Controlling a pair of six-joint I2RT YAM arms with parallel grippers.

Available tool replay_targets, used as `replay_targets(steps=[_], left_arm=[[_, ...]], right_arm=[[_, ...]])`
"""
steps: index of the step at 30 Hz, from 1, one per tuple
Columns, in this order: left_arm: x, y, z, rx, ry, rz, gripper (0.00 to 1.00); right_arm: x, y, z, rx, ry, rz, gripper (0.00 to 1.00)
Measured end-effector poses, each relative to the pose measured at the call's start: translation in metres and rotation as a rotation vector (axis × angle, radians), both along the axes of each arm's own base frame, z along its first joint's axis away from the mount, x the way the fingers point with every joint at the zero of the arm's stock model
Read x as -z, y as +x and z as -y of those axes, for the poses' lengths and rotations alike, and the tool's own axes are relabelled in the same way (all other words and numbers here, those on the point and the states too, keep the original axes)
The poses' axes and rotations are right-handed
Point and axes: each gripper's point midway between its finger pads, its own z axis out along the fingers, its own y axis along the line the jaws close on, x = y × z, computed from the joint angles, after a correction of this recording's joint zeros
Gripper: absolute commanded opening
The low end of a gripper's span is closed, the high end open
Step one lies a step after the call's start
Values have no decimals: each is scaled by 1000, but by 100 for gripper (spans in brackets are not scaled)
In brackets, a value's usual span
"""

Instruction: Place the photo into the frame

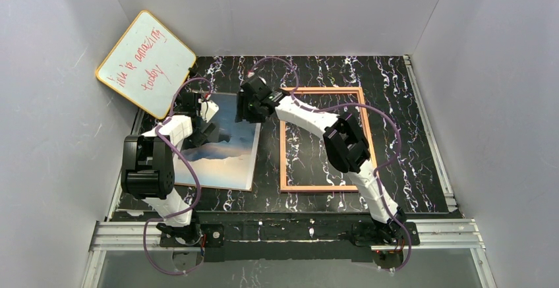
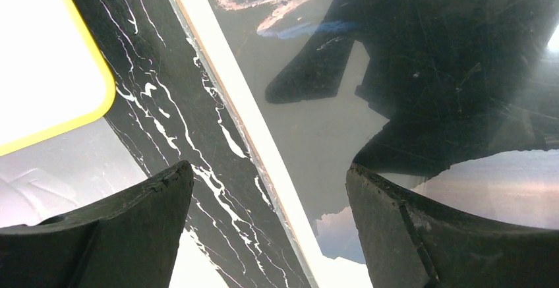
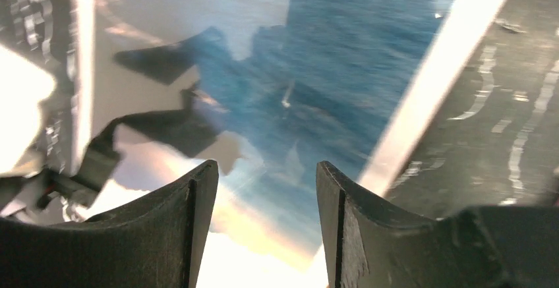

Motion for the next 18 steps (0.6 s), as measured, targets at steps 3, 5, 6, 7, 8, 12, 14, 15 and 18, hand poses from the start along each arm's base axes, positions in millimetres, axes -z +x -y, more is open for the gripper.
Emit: replay_targets(steps=[3,5,6,7,8,12,14,15,18], left_arm=[[0,0,1,3,-5,-3,86],[0,0,3,8,-21,-10,86],[0,-1,5,12,-32,-14,86],[0,-1,7,15,-44,-20,86],[1,-1,10,17,-58,-28,86],[-1,-6,23,25,-156,-102,89],[-8,-10,28,25,-215,-143,90],[-15,-9,27,21,-232,-146,91],[-50,6,16,2,-271,-104,91]], right_arm=[[-21,-12,-25,-57,38,46,64],[-23,-23,-34,-90,45,52,64],[-23,-28,-37,-100,45,52,65],[-21,-32,-39,-109,42,49,66],[-19,-33,-39,-112,39,47,67],[-4,-31,-25,-93,0,37,72],[6,-31,-11,-74,-34,22,73],[10,-31,-4,-65,-47,18,75],[12,-29,9,-44,-69,14,77]])
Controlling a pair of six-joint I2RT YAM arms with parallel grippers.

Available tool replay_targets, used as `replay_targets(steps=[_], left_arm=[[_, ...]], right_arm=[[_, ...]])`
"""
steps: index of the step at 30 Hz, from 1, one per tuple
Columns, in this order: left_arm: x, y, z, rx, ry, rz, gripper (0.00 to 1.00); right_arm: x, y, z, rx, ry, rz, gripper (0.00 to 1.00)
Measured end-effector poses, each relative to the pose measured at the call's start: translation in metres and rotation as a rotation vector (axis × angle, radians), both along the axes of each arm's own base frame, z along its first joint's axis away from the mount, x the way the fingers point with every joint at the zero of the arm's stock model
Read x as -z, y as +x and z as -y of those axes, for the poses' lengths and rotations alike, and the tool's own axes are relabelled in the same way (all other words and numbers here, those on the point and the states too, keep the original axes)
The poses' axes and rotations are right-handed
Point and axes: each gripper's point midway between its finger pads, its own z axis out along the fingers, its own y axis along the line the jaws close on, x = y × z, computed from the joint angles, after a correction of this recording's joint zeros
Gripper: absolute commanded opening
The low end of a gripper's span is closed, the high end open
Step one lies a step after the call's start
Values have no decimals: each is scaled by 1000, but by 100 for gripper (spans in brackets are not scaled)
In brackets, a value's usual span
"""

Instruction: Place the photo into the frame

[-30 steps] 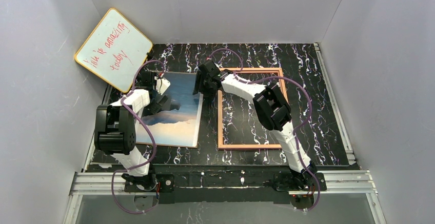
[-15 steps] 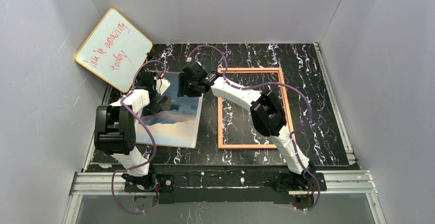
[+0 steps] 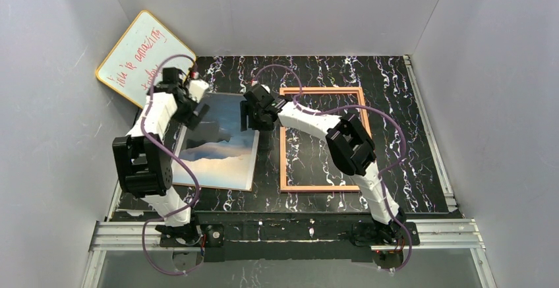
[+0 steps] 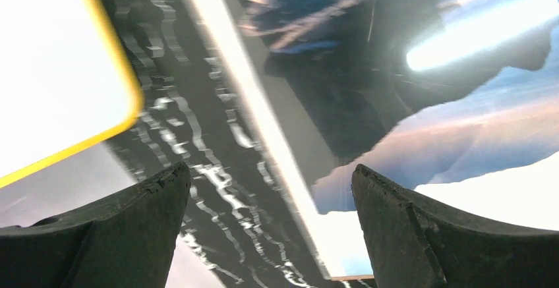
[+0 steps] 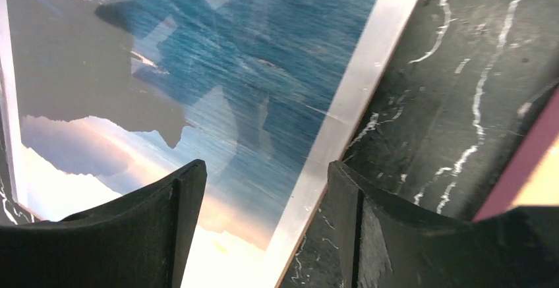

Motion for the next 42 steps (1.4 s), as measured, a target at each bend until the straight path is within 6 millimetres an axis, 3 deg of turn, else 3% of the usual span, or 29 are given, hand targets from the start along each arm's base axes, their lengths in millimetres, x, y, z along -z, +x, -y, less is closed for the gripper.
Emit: replay_targets(steps=[3,6,9,12,16,21,28,42], left_arm=[[-39,15,-25,-43,0,89,89],[-57,16,-58,-104,28,139,86],[-46,7,-88,-170,73,134,81],[-13,-11,-104,-213,121,88,78],[18,-28,-101,-222,133,30,74],[29,-18,-101,-238,135,69,70],[57,-21,-89,-230,153,35,70],[56,-8,-58,-206,138,57,70]], right_arm=[[-6,5,9,21,-4,12,79],[-12,7,13,32,-1,23,79],[-16,11,15,40,3,29,79],[-11,12,19,46,-4,22,78],[-5,12,26,56,-17,5,77],[-4,17,31,67,-11,-5,76],[8,17,40,98,-7,-54,75],[20,31,42,155,-3,-66,71]])
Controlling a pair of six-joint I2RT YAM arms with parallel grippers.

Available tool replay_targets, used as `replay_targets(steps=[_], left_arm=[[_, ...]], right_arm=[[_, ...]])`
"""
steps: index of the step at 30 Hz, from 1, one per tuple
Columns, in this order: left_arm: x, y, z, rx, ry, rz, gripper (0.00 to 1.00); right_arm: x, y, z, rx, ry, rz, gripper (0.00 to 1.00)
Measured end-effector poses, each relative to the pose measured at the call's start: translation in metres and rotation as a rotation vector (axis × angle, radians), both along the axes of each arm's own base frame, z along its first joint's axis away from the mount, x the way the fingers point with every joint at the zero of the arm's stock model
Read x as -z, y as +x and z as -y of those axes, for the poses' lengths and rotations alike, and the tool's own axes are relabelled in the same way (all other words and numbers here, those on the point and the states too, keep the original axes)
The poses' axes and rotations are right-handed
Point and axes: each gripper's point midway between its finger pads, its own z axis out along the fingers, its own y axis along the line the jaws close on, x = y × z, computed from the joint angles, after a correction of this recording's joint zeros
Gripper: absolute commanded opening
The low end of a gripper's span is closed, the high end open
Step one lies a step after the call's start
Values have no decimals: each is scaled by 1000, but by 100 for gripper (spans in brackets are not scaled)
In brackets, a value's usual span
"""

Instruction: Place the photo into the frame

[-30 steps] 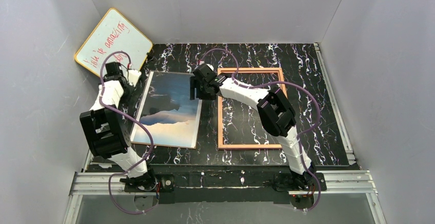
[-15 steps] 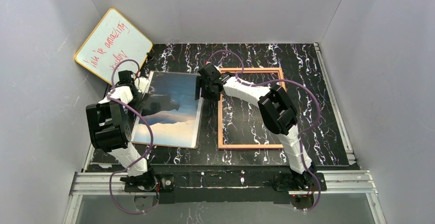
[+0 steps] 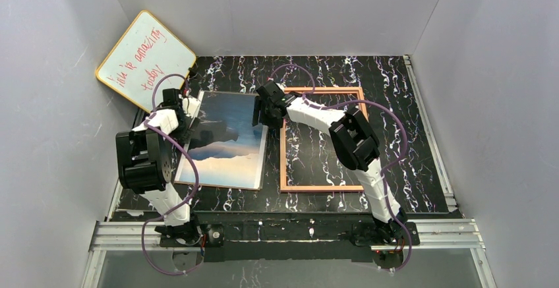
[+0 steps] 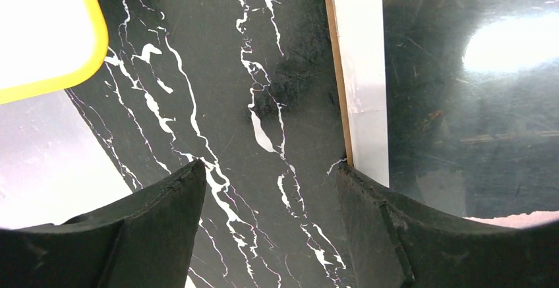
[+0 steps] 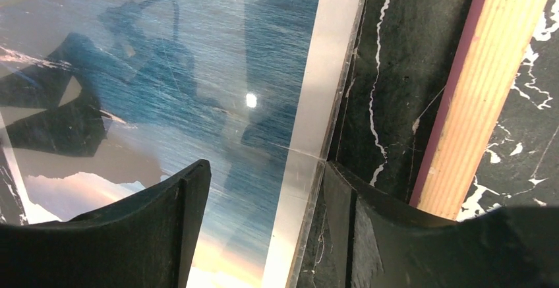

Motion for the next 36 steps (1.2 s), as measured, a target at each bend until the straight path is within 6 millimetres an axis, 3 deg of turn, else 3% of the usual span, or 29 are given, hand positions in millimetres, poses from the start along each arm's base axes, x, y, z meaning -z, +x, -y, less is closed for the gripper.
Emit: replay_targets(steps=[23,36], left_arm=[[-1,3,3,47,109,-2,71],[-3,3,4,68,177,-5,71]], right_arm=[[-3,2,-3,18,102,-54,61],[-26,-16,-3,-18,64,-28,61]])
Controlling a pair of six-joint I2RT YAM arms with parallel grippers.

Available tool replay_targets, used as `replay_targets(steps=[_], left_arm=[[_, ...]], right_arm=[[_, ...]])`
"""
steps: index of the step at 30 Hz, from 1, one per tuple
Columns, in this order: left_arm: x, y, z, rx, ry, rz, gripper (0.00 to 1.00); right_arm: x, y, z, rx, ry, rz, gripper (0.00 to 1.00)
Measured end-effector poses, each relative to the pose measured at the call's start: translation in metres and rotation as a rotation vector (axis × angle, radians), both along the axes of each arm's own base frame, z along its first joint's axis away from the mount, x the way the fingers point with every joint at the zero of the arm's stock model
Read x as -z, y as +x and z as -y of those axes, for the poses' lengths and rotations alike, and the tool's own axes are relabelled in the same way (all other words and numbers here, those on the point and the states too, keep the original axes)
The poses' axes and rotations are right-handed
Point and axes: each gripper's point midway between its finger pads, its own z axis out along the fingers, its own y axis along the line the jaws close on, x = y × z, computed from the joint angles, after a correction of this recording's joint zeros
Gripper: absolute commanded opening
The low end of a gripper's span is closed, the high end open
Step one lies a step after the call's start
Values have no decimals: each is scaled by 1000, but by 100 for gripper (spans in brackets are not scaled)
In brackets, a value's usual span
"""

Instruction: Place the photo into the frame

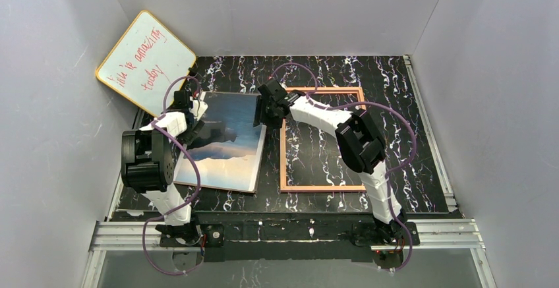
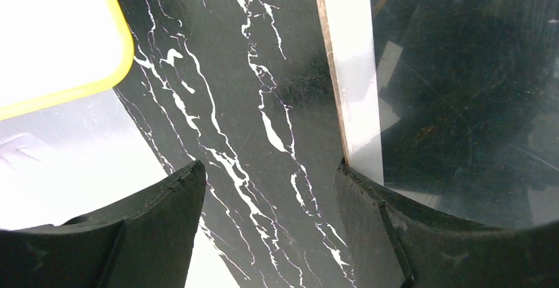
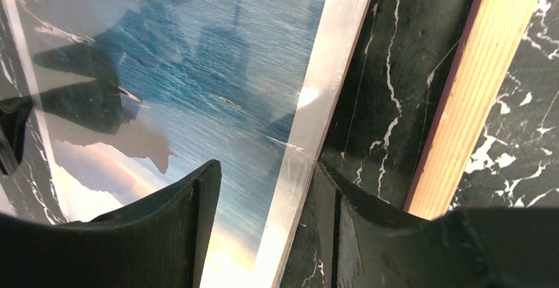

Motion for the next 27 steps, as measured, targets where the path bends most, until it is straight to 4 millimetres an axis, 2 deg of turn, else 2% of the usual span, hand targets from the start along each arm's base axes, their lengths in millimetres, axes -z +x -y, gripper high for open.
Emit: replay_targets(steps=[8,18,27], left_arm=[[0,0,0,8,20,-2,71],[-1,0,3,27,64,-7,71],[-1,0,4,34,77,-10,70]], right_arm=[[-5,-15,0,-42,-73,-17,61],[2,-29,-2,-80,-146,-19,62],[7,-33,-1,-79,-158,-32,68]])
